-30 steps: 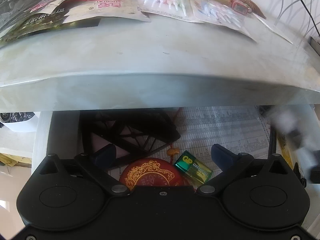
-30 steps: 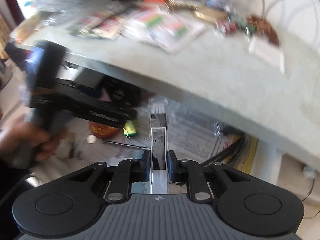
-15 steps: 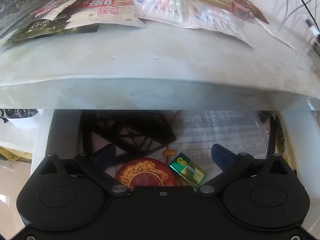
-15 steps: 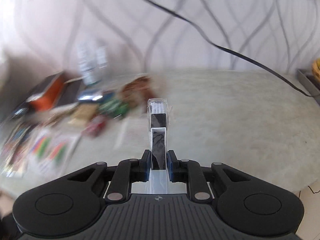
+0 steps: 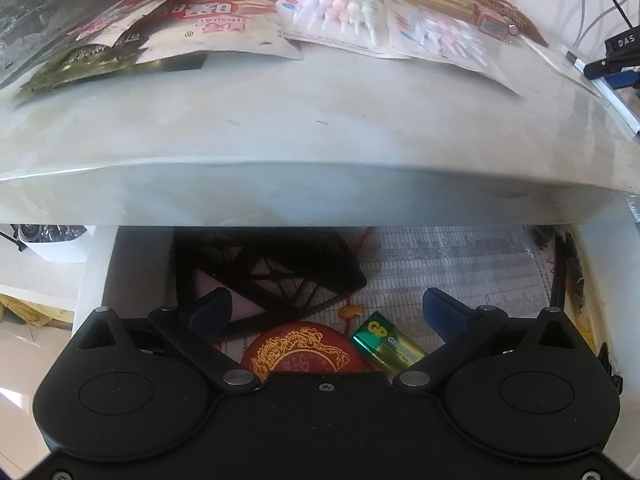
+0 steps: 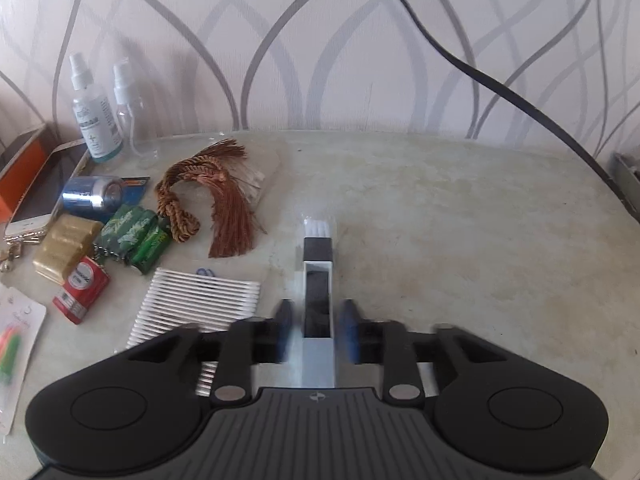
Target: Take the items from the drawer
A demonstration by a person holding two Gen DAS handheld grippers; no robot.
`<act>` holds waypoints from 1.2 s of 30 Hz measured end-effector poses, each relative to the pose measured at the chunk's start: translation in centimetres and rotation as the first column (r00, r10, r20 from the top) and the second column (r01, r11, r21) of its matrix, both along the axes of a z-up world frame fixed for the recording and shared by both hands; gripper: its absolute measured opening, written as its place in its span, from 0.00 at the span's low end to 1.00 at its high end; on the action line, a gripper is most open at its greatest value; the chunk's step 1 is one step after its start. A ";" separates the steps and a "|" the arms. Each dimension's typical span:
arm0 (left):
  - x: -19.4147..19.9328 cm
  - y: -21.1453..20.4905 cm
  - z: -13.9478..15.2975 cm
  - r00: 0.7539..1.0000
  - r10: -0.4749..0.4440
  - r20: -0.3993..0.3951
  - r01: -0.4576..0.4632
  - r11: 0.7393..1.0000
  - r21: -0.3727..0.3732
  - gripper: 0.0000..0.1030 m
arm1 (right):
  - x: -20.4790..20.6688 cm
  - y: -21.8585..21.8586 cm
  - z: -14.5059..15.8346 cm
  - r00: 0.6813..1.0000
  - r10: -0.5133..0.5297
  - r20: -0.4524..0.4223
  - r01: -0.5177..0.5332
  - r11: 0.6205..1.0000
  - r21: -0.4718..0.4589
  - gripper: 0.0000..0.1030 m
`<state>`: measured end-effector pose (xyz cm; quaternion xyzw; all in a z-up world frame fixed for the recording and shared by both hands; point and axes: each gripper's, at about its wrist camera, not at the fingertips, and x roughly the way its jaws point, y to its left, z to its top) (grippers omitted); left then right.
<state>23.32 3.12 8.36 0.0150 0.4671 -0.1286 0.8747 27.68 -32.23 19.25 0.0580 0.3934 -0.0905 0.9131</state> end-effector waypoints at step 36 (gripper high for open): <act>0.7 -0.7 -0.9 0.994 -0.065 -0.090 0.057 0.994 -0.090 1.00 | -6.3 11.5 -13.3 0.957 0.038 -0.288 -0.041 0.999 -0.005 0.15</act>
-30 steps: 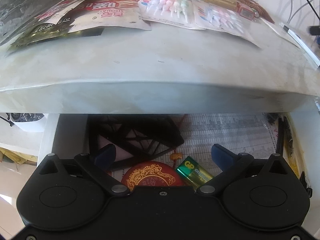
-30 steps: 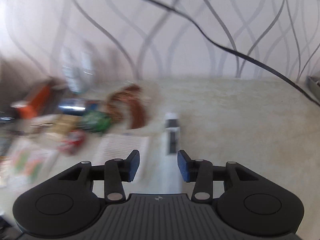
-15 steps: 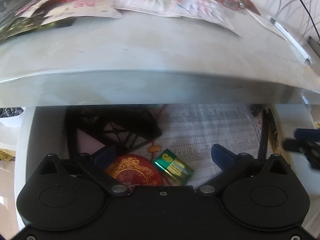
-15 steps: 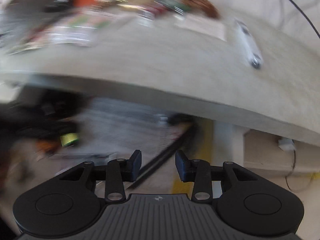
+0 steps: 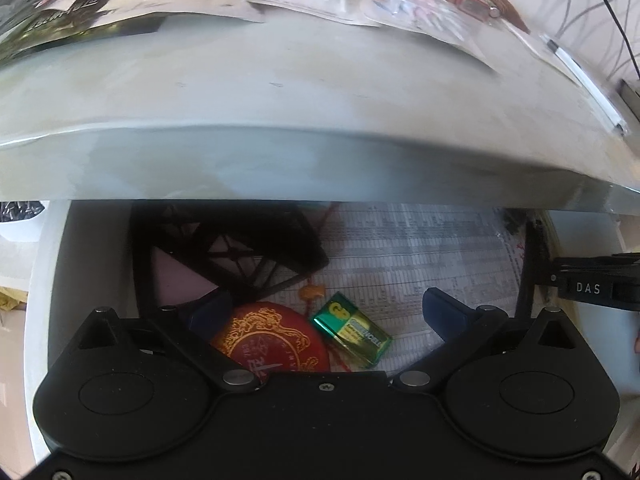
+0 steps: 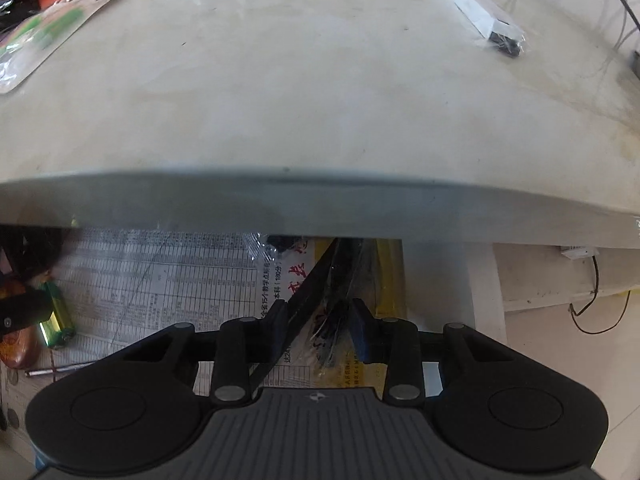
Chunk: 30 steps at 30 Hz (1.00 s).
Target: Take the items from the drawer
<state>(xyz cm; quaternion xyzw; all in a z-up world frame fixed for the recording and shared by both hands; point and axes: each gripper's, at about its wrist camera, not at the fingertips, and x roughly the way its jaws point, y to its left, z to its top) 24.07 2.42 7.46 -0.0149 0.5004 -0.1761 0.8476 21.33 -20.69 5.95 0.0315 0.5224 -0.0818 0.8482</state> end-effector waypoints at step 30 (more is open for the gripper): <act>0.0 0.2 -0.2 1.000 0.009 -0.010 -0.009 1.000 -0.012 1.00 | 0.3 -5.3 13.0 0.960 0.053 0.274 -0.137 0.945 0.298 0.04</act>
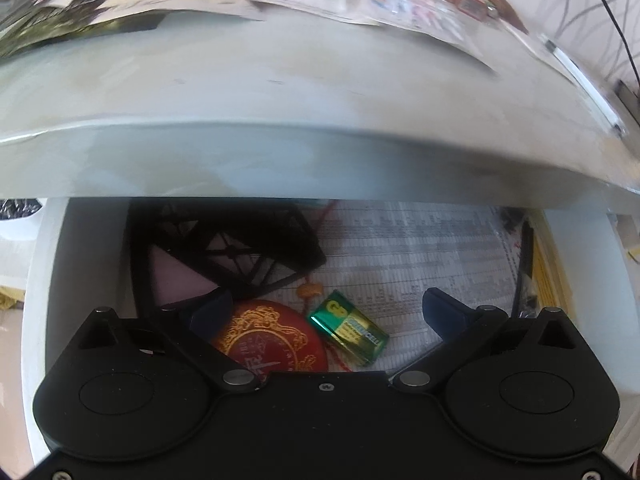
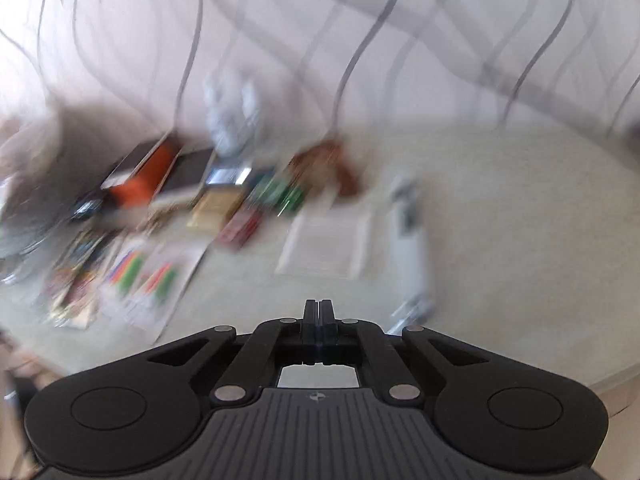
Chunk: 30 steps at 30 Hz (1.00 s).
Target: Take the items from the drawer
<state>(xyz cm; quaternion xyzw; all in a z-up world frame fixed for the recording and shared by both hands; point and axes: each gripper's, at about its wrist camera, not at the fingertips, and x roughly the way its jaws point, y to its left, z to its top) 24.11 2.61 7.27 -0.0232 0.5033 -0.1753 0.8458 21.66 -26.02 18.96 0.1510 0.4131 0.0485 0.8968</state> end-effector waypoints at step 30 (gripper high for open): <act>-0.1 -0.7 0.0 0.999 -0.032 0.009 0.032 0.999 0.023 1.00 | -5.5 6.0 -5.1 0.974 0.077 -0.213 -0.075 0.997 0.013 0.21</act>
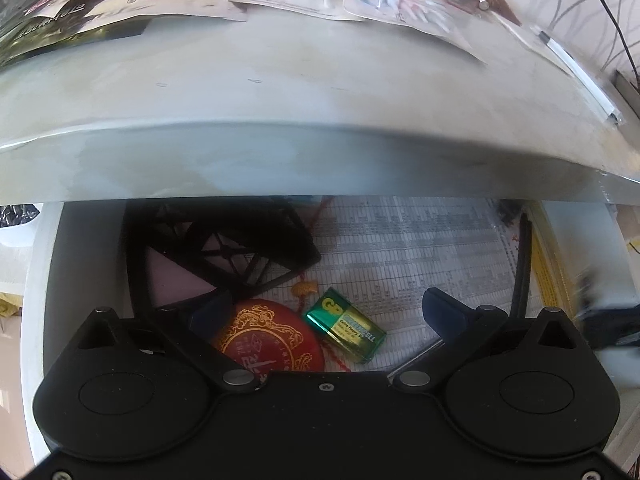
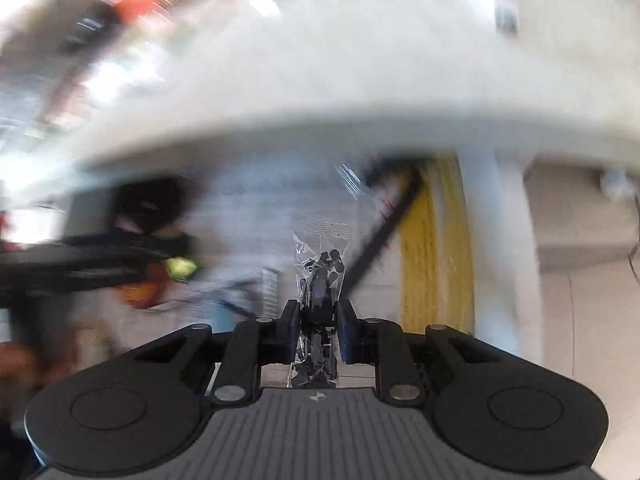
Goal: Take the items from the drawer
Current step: 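Grasp the bag of black pieces, lift it onto the countertop, open right gripper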
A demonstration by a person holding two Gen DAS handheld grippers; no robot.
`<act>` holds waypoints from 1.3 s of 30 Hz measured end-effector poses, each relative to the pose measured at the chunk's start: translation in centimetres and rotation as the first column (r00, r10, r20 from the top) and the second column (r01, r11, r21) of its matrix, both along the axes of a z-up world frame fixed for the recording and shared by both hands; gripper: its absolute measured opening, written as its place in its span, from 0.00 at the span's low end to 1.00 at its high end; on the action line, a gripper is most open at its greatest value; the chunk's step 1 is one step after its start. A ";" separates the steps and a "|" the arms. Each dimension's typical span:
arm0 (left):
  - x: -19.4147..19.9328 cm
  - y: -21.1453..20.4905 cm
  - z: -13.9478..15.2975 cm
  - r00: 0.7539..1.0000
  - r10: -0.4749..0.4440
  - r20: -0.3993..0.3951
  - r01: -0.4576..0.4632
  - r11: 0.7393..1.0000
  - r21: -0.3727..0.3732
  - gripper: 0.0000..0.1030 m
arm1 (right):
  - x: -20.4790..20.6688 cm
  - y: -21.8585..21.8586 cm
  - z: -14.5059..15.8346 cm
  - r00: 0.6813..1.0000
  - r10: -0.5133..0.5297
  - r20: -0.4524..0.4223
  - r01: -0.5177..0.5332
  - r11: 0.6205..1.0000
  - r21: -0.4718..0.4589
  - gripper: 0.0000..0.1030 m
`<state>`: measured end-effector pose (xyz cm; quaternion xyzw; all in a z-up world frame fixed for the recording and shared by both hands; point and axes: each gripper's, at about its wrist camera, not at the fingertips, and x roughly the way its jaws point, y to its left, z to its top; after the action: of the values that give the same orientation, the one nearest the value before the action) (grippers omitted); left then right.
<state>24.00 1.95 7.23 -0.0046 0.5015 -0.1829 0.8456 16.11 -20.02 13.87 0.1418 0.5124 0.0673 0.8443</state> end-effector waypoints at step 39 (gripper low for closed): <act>0.0 1.0 0.5 0.999 0.041 0.012 -0.041 0.999 0.000 1.00 | -1.6 -0.6 -2.2 0.954 -0.240 0.181 0.225 0.969 0.099 0.41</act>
<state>24.02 2.98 7.76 -0.0134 0.4962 -0.1654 0.8522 14.52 -20.62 11.70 0.2265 0.4058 0.0004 0.8855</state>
